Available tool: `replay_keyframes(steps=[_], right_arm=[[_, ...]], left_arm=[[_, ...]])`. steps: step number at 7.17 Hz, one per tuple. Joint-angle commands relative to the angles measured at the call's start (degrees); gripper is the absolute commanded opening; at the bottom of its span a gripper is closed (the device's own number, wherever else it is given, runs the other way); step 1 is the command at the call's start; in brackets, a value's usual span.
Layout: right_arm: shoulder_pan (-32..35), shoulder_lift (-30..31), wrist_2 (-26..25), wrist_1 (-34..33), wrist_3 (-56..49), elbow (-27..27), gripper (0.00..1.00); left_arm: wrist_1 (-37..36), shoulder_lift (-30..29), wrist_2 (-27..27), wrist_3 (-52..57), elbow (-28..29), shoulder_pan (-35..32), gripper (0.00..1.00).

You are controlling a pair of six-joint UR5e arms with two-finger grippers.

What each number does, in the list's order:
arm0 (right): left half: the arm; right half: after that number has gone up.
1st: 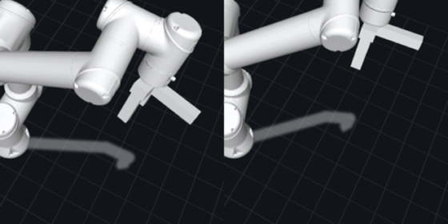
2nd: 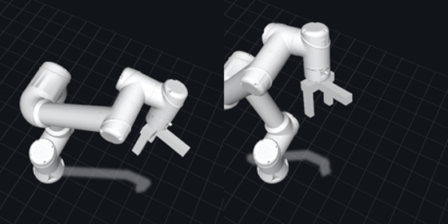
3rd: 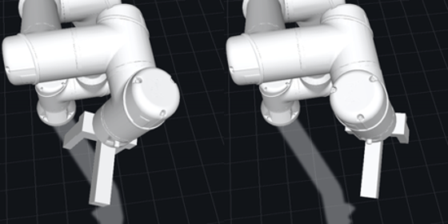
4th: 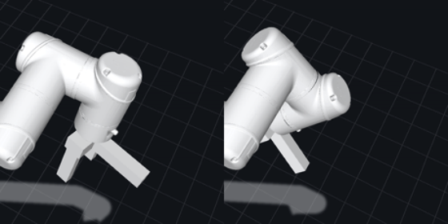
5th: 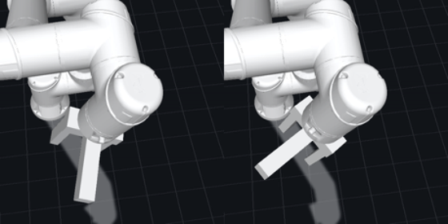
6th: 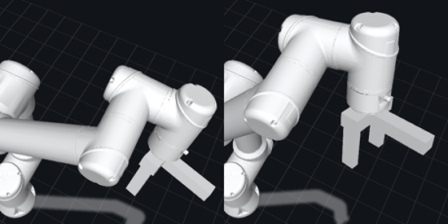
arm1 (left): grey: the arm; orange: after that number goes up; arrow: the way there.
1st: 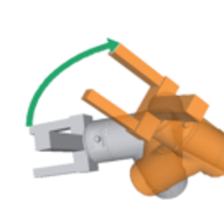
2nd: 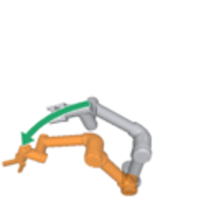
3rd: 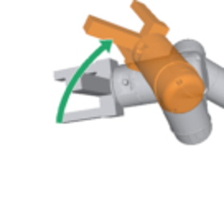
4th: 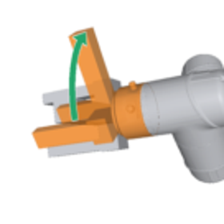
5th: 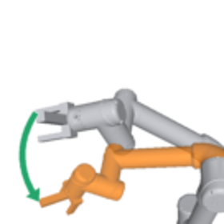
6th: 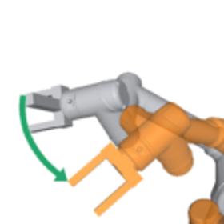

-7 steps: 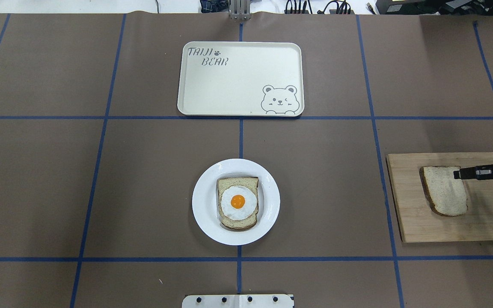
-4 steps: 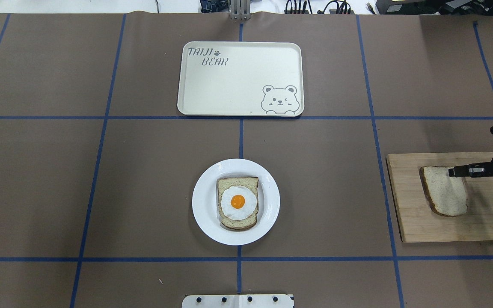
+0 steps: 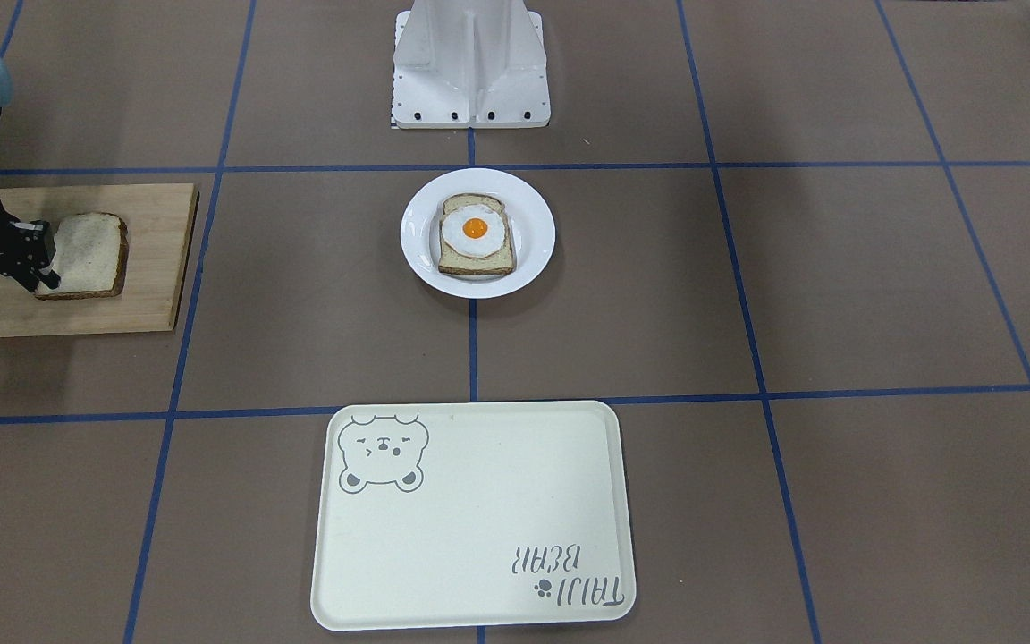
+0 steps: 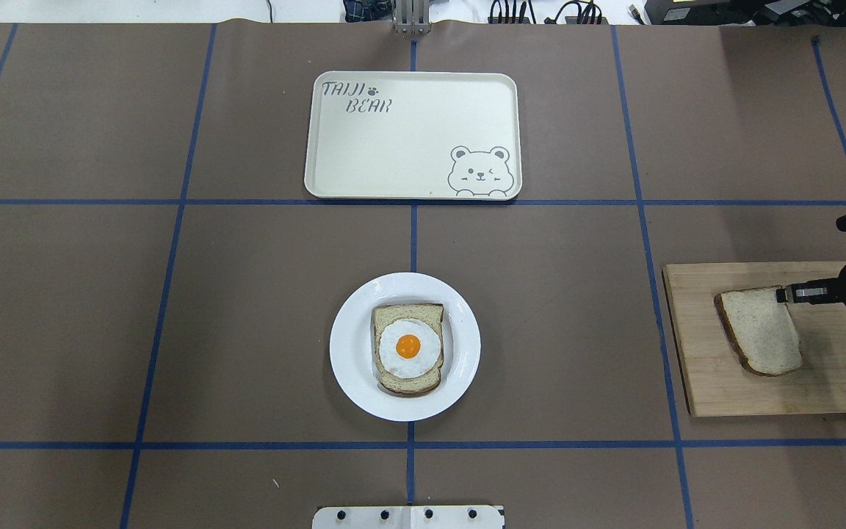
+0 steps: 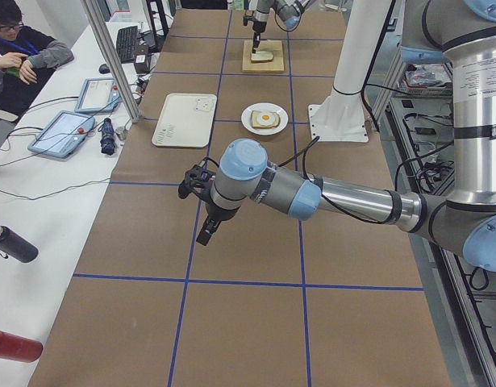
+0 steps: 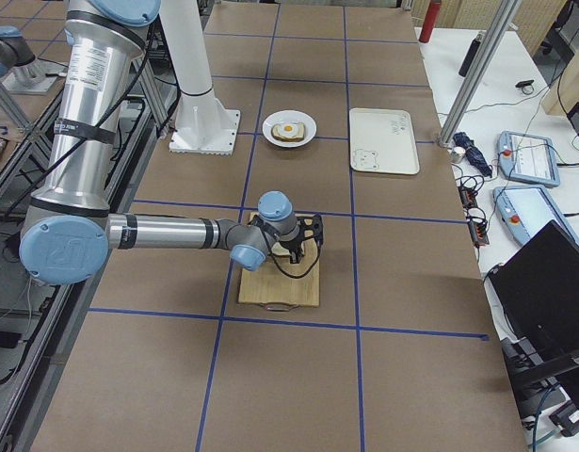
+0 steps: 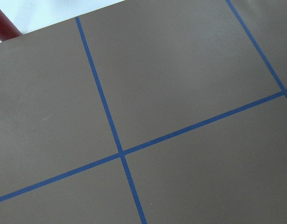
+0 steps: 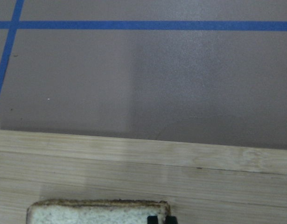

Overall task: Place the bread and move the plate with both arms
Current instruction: 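Lower the right gripper onto the bread slice on the wooden board and close, then lift the bread slice with the right gripper off the board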

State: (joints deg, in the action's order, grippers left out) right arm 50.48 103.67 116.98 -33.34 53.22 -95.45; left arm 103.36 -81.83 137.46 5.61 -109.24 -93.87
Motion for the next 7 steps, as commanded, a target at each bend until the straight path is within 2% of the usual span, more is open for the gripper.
replay_keyframes(steps=[1, 3, 4, 7], right_arm=[[0.1, 0.5, 0.1, 0.0, -0.8, -0.1, 0.0], [0.4, 0.6, 1.1, 0.1, -0.9, -0.4, 0.0], [2.1, 0.5, 4.2, 0.1, -0.9, -1.0, 0.0], [11.6, 0.0, 18.8, 2.2, -1.7, -1.1, 0.0]], left_arm=[[0.0, 0.0, 0.0, -0.1, 0.0, 0.0, 0.99], [0.0, 0.0, 0.0, -0.1, 0.0, 0.0, 0.99], [-0.1, 0.0, 0.0, -0.1, 0.1, 0.0, 0.99], [-0.1, 0.0, 0.1, -0.2, 0.0, 0.0, 0.99]])
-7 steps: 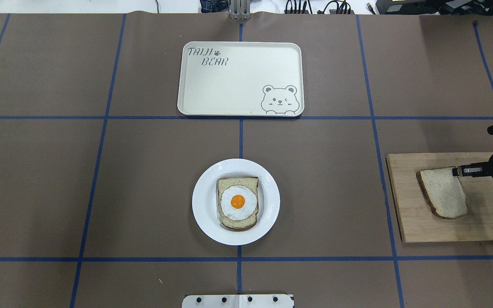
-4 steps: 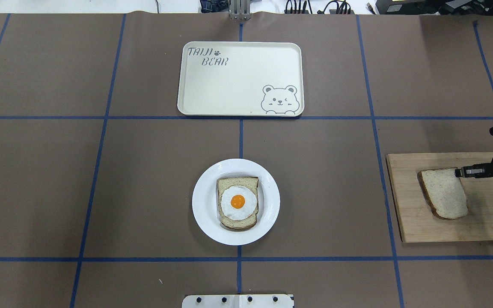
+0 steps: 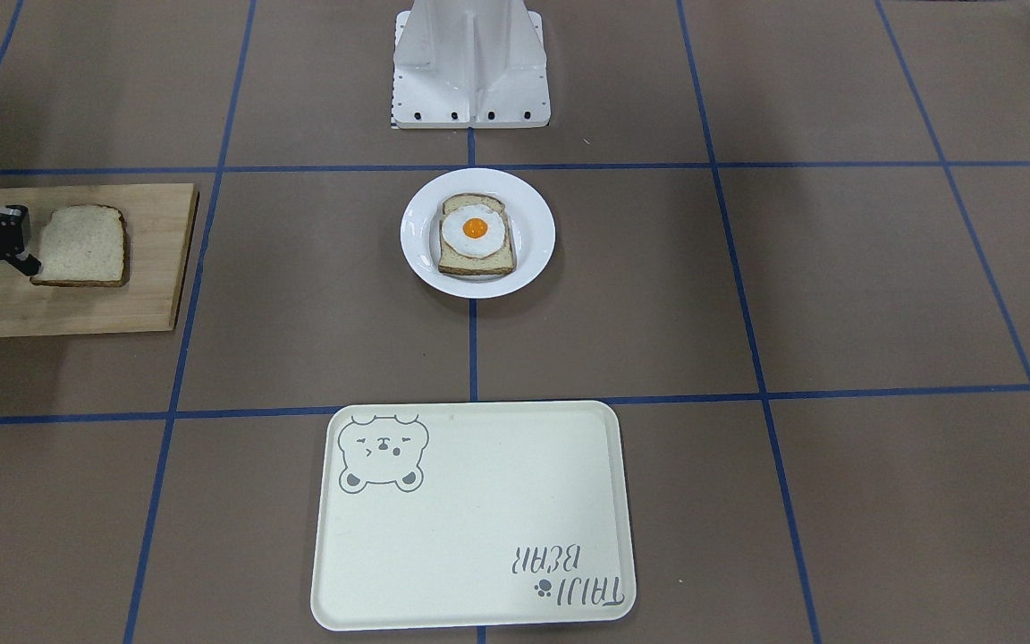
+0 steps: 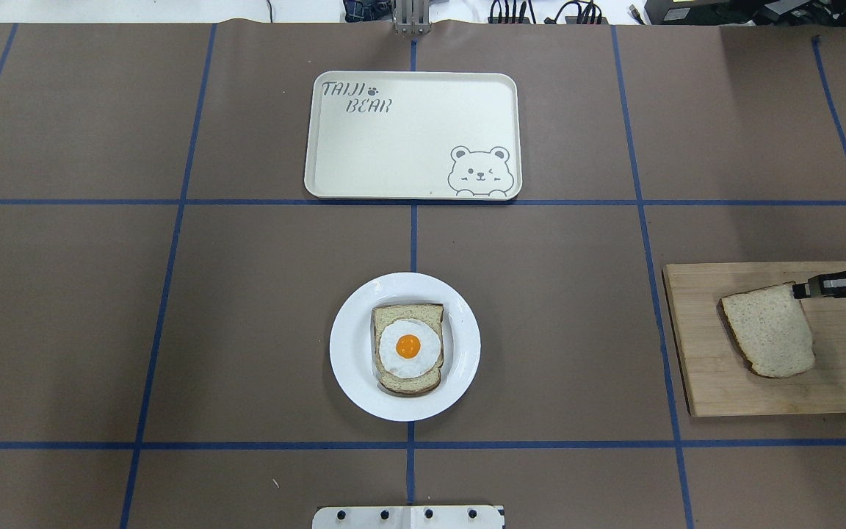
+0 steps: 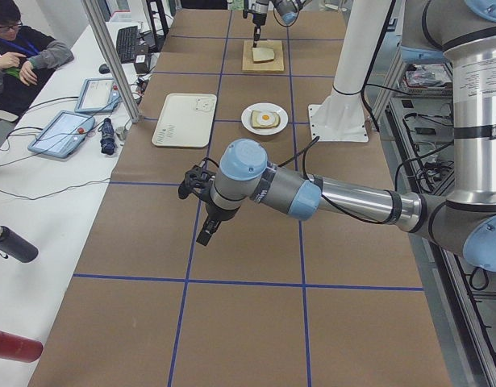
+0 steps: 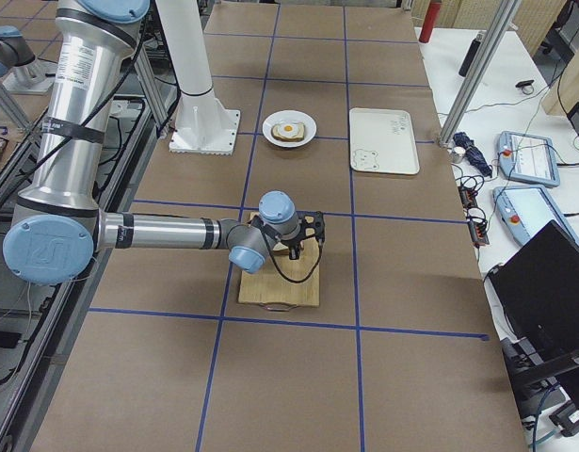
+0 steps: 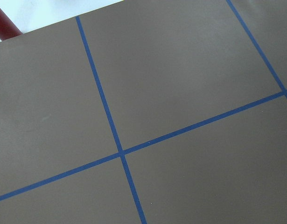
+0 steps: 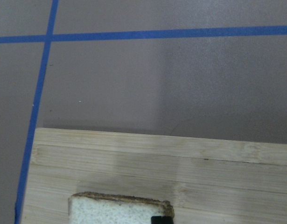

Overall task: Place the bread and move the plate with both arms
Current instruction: 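Lift the bread slice with the right gripper off the board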

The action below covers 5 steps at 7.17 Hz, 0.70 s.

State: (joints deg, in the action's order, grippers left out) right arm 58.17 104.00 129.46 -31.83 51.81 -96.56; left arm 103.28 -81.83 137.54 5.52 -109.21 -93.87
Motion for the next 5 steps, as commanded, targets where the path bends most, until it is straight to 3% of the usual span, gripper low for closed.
replay_keyframes(steps=[1, 3, 5], right_arm=[[4.7, -0.6, 8.7, 2.5, -0.8, 0.1, 0.0], [7.5, -1.9, 14.2, 2.9, -0.8, 0.1, 0.0], [8.9, -2.0, 16.6, 3.0, -0.8, -0.6, 0.0]], left_arm=[[0.0, 0.0, 0.0, -0.1, 0.0, 0.0, 0.99], [0.0, 0.0, 0.0, -0.1, 0.1, 0.0, 1.0], [0.0, 0.0, 0.0, -0.1, 0.4, 0.0, 1.0]])
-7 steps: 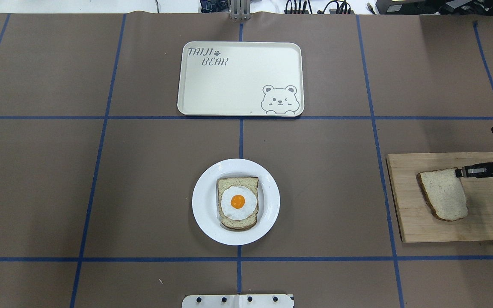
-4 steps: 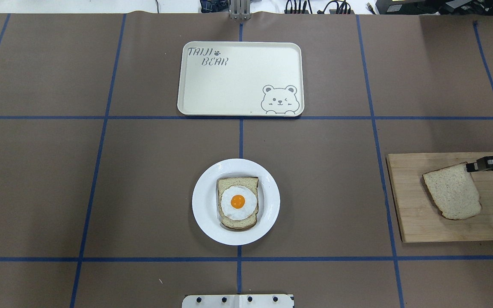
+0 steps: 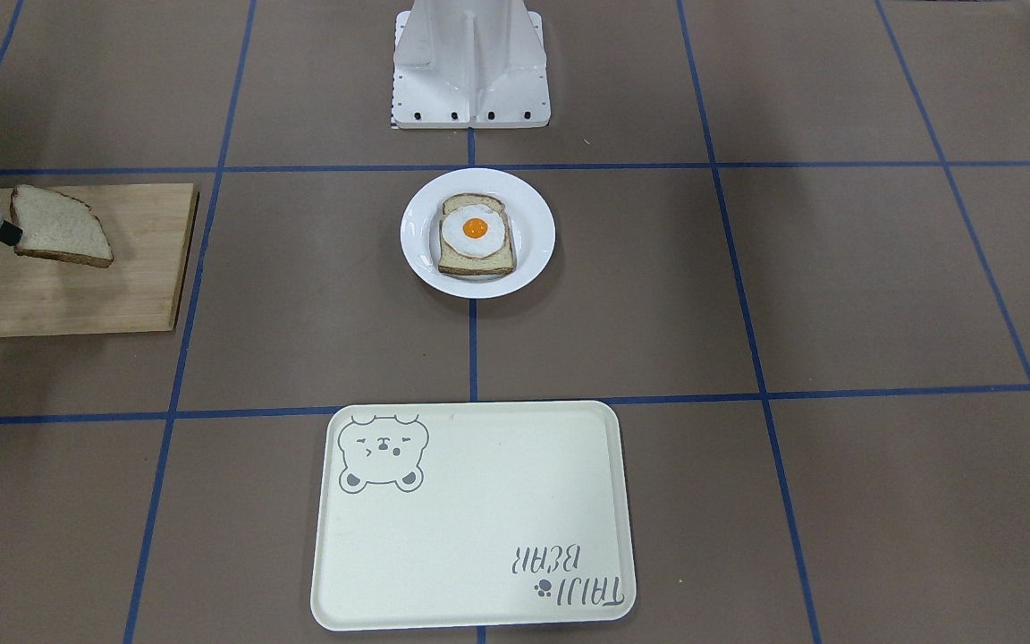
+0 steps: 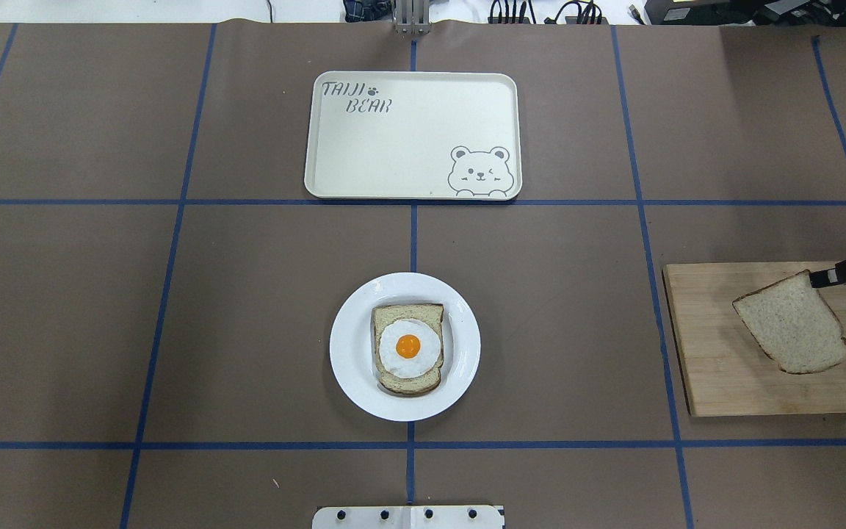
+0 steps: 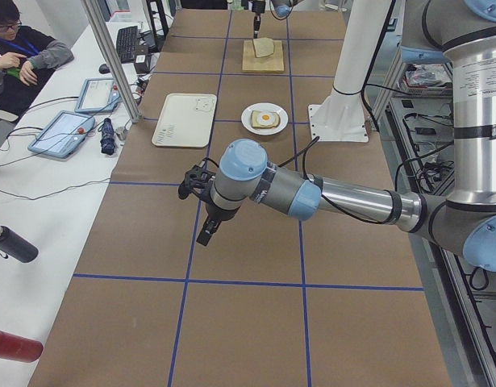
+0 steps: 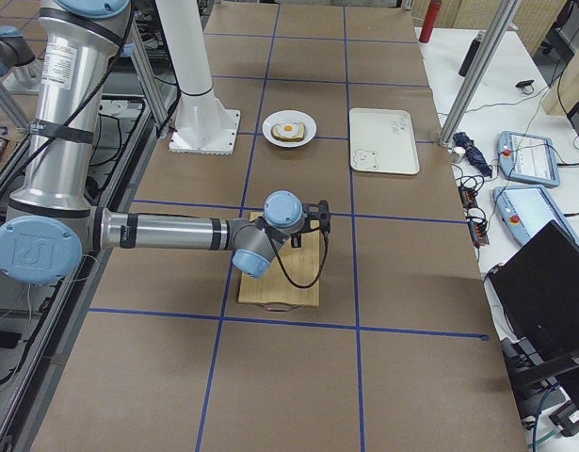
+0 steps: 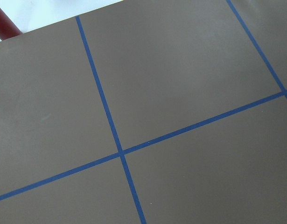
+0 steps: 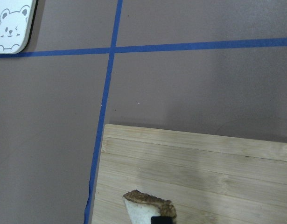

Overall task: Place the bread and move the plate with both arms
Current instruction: 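Lift the bread slice with the right gripper off the board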

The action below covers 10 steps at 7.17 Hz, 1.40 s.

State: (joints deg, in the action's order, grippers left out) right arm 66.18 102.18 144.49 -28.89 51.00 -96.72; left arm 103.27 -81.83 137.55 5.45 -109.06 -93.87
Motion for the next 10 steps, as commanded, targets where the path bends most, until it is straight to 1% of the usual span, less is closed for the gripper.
replay_keyframes(steps=[1, 2, 3, 4, 5, 6, 7, 8, 9, 10], right_arm=[[0.9, -0.2, 1.7, 0.1, 0.7, -2.0, 0.0], [0.9, -1.1, 1.6, -0.1, 2.2, -3.4, 0.0], [0.9, -4.2, 1.5, 0.1, 11.0, -4.2, 0.0], [0.5, -8.0, 1.4, 0.0, 16.4, -4.1, 0.0], [-0.7, -9.1, 1.1, 0.0, 18.9, -4.4, 0.0], [-1.7, -12.1, 0.7, 0.0, 23.0, -5.0, 0.0], [-4.8, -16.4, -3.0, 0.0, 28.7, -5.0, 0.0], [-10.1, -19.9, -10.1, 0.0, 33.9, -5.5, 0.0], [-15.8, -21.2, -17.1, -0.1, 38.0, -7.6, 0.0], [-21.5, -21.3, -23.5, -0.1, 40.7, -11.0, 0.0]], left_arm=[[0.0, 0.0, 0.0, 0.1, 0.3, 0.0, 0.99], [0.0, 0.0, 0.1, 0.1, 0.4, 0.0, 0.99], [0.1, 0.0, 0.1, 0.1, 0.6, 0.0, 0.99], [0.0, 0.1, 0.7, 0.1, 0.8, 0.0, 0.99], [0.1, 0.0, 0.7, 0.2, 1.4, 0.0, 0.99], [0.1, 0.1, 0.8, 0.2, 1.6, 0.0, 0.99], [0.1, 1.1, 0.8, 0.2, 1.3, 0.0, 0.99], [0.1, 1.1, 0.8, 0.1, 1.4, 0.0, 0.99], [0.0, 1.1, 0.8, 0.1, 1.6, 0.0, 0.99], [0.1, 1.1, 0.8, 0.1, 1.7, 0.0, 0.99]])
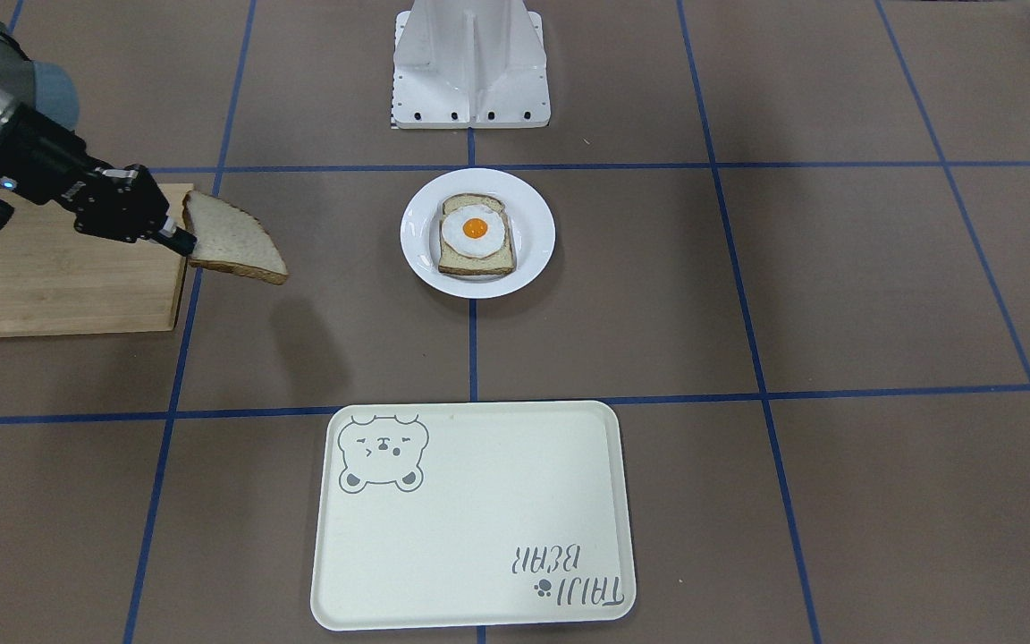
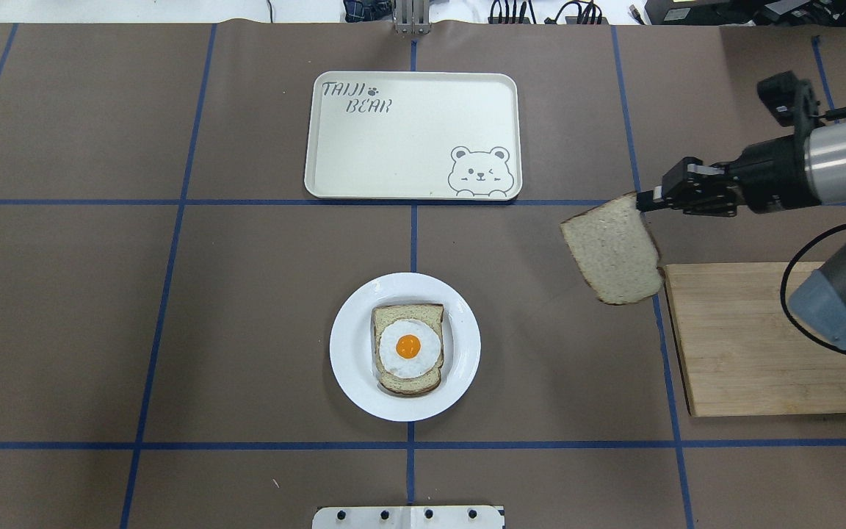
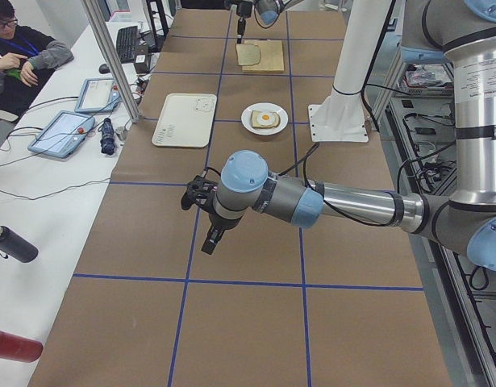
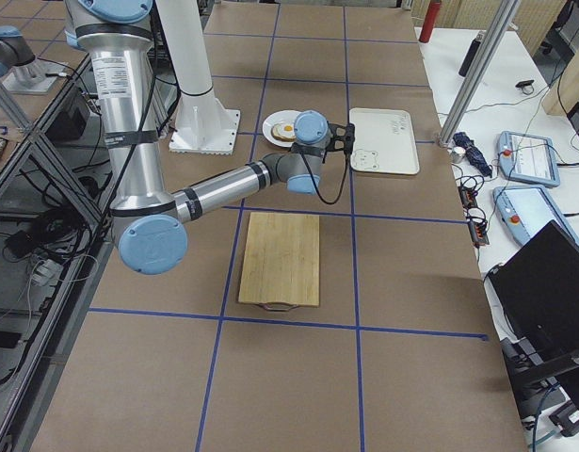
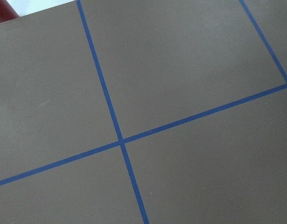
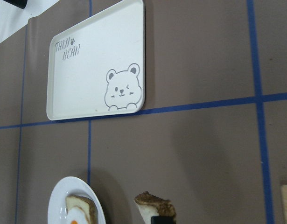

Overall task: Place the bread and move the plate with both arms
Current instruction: 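Carry the bread over the plate and lay it on the egg toast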

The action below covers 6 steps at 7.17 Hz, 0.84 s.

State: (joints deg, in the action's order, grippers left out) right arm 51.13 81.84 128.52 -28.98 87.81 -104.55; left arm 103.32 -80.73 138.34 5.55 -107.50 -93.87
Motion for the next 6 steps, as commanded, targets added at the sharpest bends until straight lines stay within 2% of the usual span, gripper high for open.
replay_keyframes(steps=[1, 3, 5, 6], right_arm=[[-12.4, -2.0, -14.3, 0.0, 6.6, -5.4, 0.0], [-26.5, -5.4, -33.2, -0.2, 7.5, -5.0, 0.0], [-33.4, -10.7, -43.4, -0.9, 7.5, -0.9, 0.0], [-34.2, -12.5, -45.5, -1.2, 7.2, 1.5, 0.0]], left_arm=[[0.0, 0.1, 0.0, 0.1, 0.2, 0.0, 0.99], [0.0, 0.2, 0.8, 0.1, 0.4, -0.1, 1.0], [0.0, 0.2, 2.5, 0.0, 0.7, -0.1, 0.99], [0.0, 0.2, 2.5, 0.0, 0.7, -0.1, 0.99]])
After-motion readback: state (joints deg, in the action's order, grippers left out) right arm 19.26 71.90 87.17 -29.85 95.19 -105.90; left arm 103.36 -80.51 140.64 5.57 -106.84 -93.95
